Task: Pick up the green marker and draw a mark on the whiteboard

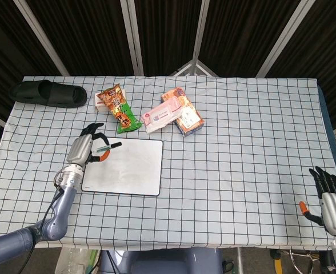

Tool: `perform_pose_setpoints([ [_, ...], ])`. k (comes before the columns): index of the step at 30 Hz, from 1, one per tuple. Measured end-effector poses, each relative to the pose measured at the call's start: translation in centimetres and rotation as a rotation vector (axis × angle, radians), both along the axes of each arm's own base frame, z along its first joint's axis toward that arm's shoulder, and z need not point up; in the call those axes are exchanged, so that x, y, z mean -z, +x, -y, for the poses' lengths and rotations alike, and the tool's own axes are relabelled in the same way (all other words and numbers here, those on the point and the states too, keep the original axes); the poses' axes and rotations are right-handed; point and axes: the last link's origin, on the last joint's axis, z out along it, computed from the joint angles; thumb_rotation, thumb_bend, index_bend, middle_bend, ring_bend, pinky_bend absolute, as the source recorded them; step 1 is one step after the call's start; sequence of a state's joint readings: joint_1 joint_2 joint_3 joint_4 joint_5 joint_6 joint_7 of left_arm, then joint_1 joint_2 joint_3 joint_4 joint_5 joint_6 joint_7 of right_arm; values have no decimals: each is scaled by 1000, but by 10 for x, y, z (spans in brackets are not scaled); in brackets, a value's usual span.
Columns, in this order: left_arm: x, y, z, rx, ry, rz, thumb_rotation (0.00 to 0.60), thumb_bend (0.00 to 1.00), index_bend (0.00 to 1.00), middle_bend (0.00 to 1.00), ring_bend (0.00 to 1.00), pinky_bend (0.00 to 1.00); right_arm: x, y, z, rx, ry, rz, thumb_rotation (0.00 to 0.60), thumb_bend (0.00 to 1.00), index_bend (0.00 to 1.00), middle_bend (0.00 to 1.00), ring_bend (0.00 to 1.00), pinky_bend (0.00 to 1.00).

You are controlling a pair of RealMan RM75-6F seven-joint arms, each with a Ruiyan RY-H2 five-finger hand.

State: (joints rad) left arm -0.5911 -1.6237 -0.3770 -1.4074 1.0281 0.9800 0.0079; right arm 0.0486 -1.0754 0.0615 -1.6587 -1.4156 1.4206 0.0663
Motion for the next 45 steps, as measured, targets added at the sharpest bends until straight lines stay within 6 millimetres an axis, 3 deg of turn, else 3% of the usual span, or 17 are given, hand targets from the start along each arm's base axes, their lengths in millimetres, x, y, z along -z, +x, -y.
perform_pose_setpoints([
  [7,21,25,8,14,-37,220,600,577,662,119,0,16,-1,0,1,1,-1,8,600,354,0,0,0,0],
  [19,54,44,14,46,-71,347,600,574,667,124,0,16,-2,0,3,4,-1,12,600,354,0,0,0,0],
  [29,71,49,20,63,-110,342,600,574,672,130,0,16,-2,0,3,3,-2,17,600,354,0,0,0,0],
  [45,78,40,19,40,-121,318,600,573,677,133,0,16,-2,0,3,8,4,23,600,354,0,0,0,0],
])
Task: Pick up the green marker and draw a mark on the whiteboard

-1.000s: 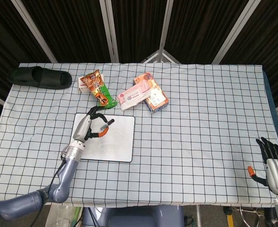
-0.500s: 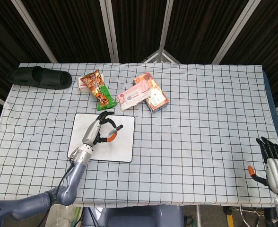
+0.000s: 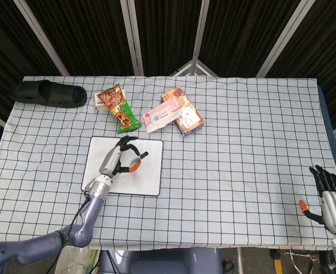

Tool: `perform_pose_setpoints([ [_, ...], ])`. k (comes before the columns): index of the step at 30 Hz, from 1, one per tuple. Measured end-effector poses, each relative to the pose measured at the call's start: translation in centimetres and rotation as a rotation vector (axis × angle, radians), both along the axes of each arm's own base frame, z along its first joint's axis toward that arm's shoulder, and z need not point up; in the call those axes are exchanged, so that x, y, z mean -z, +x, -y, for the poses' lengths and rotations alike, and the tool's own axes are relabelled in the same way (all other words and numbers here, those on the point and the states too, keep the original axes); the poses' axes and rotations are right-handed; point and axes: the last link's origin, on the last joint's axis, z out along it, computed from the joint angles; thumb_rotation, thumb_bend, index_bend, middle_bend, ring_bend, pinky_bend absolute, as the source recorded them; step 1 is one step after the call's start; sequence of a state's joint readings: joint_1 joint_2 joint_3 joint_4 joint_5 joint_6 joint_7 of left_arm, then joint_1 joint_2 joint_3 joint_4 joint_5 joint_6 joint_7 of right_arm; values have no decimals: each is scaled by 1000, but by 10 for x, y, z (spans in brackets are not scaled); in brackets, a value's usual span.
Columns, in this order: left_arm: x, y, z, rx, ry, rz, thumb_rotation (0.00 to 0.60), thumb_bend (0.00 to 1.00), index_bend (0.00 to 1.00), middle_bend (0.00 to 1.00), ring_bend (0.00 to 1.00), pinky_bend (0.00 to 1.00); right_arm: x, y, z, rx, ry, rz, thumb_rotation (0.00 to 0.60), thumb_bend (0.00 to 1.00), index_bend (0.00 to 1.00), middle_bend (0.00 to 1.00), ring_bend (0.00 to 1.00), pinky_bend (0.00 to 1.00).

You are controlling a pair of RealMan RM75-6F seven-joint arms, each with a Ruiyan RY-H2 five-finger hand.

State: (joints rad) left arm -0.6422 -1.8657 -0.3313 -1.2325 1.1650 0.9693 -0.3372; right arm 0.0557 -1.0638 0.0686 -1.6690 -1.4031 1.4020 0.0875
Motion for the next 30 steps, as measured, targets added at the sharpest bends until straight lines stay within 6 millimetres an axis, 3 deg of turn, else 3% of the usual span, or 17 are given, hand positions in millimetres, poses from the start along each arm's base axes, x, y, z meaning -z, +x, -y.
perform_pose_setpoints([
  [9,-2,-12,-4,-8,12,-43,600,574,679,138,0,16,0,0,1,3,-1,0,600,354,0,0,0,0],
  [19,-26,-30,-24,12,109,-140,600,573,679,138,0,16,-1,0,0,3,-2,0,600,355,0,0,0,0],
  [30,-38,-22,-19,-12,99,-19,600,569,679,138,0,16,0,1,0,-2,-2,-2,600,354,0,0,0,0],
])
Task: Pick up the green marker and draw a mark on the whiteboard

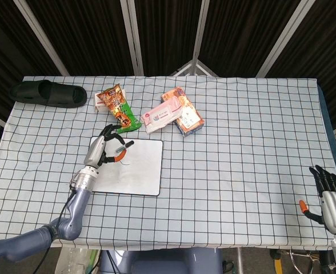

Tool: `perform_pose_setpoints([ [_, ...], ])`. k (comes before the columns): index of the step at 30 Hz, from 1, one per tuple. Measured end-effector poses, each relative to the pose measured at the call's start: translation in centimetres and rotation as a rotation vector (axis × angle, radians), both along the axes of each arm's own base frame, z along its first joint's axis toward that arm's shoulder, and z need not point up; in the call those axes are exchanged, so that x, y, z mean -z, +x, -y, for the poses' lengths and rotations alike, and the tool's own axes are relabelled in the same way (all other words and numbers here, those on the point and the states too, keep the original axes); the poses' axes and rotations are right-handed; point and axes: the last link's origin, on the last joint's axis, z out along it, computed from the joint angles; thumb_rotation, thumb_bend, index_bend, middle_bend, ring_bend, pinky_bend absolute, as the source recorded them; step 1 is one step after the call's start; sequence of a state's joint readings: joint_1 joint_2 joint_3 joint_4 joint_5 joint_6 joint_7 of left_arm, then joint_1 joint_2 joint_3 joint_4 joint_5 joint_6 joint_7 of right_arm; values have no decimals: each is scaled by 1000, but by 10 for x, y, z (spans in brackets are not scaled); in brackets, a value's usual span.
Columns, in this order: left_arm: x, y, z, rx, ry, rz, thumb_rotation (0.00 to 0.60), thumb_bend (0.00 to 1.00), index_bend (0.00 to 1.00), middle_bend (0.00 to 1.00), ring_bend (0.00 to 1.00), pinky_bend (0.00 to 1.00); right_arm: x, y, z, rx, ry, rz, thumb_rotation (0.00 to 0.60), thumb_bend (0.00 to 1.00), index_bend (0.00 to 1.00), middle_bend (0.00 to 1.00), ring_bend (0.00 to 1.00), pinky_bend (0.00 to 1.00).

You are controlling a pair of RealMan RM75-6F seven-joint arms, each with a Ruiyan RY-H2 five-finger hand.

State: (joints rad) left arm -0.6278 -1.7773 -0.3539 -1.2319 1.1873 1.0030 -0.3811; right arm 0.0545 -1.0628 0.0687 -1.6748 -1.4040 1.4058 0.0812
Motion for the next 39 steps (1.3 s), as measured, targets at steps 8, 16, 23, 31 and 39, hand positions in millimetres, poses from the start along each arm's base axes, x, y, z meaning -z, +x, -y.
perform_pose_setpoints([
  [8,9,8,15,-18,-52,52,600,569,680,141,0,16,0,0,-1,2,-2,0,600,354,0,0,0,0],
  [16,20,12,19,-26,-76,60,600,569,683,144,0,16,-1,-1,-1,2,-3,1,600,354,0,0,0,0],
  [23,22,13,20,-31,-81,57,600,569,684,144,0,16,-1,-1,-1,-1,-3,1,600,354,0,0,0,0],
  [31,25,10,21,-41,-83,46,600,569,685,144,0,16,-1,0,0,0,-3,3,600,355,0,0,0,0],
  [39,26,9,20,-43,-85,39,600,569,685,144,0,16,-1,0,0,0,-2,1,600,354,0,0,0,0],
])
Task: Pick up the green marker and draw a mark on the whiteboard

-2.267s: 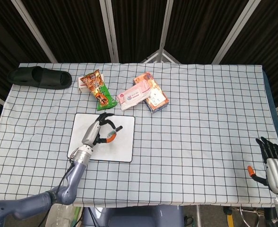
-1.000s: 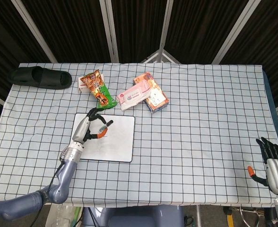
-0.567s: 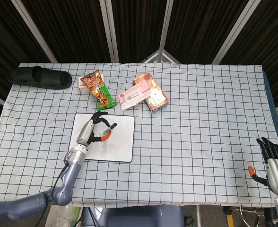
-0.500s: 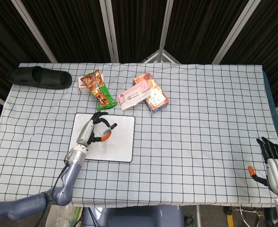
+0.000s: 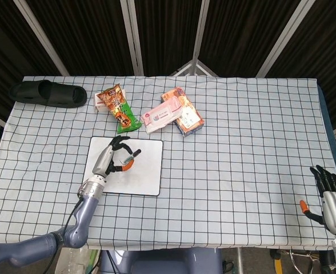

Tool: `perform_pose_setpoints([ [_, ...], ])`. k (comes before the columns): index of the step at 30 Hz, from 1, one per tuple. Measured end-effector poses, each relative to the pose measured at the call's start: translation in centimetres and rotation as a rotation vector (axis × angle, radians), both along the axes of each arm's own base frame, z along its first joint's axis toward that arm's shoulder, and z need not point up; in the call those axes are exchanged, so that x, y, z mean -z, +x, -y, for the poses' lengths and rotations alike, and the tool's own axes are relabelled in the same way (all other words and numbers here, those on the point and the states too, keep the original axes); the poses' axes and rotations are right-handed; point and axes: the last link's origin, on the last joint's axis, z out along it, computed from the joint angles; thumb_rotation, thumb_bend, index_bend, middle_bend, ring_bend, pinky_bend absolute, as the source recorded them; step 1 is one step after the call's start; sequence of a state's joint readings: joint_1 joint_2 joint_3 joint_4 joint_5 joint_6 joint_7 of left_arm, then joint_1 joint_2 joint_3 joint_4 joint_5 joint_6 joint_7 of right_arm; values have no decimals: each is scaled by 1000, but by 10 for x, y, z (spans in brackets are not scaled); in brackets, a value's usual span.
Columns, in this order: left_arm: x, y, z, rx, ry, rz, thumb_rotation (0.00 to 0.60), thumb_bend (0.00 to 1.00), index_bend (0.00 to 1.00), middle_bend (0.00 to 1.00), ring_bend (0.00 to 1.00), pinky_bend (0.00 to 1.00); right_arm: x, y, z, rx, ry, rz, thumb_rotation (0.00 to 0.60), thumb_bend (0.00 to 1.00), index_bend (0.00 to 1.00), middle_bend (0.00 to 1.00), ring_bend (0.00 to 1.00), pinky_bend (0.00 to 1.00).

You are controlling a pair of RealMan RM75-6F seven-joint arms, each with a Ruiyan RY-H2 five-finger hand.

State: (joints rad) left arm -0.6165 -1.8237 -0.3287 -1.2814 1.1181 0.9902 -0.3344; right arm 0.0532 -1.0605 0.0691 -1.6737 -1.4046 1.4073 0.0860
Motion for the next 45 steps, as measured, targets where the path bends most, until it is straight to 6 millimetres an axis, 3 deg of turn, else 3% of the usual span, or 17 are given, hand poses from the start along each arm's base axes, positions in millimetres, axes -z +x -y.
perform_pose_setpoints([
  [45,3,-7,5,0,-25,-34,600,568,687,144,0,16,-1,0,0,-2,-6,-1,600,353,0,0,0,0],
])
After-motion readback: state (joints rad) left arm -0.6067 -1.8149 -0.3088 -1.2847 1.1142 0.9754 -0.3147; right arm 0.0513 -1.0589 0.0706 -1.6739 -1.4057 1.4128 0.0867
